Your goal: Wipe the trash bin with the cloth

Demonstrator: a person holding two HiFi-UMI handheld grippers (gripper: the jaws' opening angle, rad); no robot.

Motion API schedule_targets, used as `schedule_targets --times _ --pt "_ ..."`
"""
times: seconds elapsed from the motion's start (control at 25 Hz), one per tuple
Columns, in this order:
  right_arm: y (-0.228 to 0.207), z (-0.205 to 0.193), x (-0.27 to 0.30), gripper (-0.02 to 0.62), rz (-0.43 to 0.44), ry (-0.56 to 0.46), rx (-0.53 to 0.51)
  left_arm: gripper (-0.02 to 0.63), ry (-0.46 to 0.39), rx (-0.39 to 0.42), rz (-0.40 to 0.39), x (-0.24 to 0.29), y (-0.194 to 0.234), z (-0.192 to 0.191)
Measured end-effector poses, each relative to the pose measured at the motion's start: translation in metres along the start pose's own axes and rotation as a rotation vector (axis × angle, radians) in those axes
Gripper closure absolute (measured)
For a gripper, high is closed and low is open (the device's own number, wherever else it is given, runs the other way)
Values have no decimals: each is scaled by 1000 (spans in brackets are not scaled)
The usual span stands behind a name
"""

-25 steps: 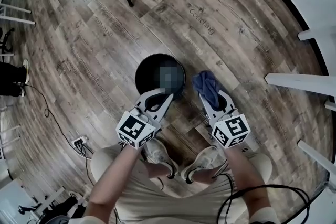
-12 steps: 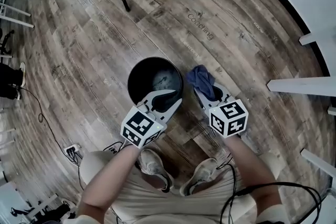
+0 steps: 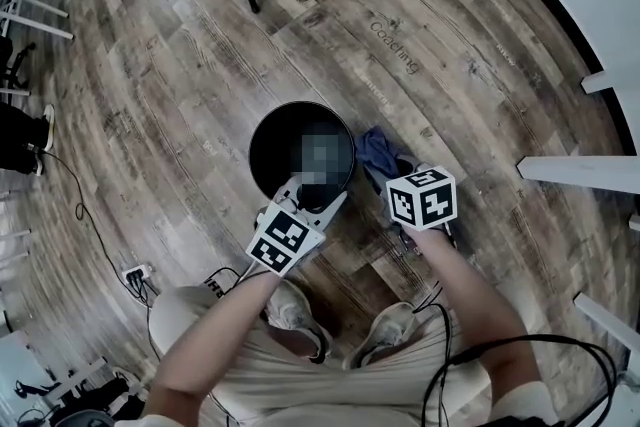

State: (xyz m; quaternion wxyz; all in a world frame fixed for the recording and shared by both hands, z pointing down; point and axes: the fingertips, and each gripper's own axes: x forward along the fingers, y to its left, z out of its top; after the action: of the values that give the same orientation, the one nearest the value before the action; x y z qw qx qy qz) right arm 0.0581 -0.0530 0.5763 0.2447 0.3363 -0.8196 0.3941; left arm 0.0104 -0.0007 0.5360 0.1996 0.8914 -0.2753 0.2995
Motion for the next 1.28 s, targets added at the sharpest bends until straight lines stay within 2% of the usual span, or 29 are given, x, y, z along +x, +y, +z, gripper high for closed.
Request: schedule_targets --times 0.16,0.36,0.52,0.88,1.12,1.28 --pt "-5 -10 15 486 -4 57 -49 505 67 35 -23 11 -8 -23" --pt "-1 -18 30 486 5 89 -202 508 116 68 -16 17 -3 -34" --pt "-6 -26 42 486 17 121 -297 542 140 82 -47 21 -7 -37" --pt "-23 -54 82 486 83 155 -347 561 119 73 -56 22 -3 -35" --pt "-46 -108 118 486 74 290 -448 561 130 39 -75 23 -4 -34" --pt "-57 -132 139 486 64 366 -414 565 114 55 -90 21 -5 -35"
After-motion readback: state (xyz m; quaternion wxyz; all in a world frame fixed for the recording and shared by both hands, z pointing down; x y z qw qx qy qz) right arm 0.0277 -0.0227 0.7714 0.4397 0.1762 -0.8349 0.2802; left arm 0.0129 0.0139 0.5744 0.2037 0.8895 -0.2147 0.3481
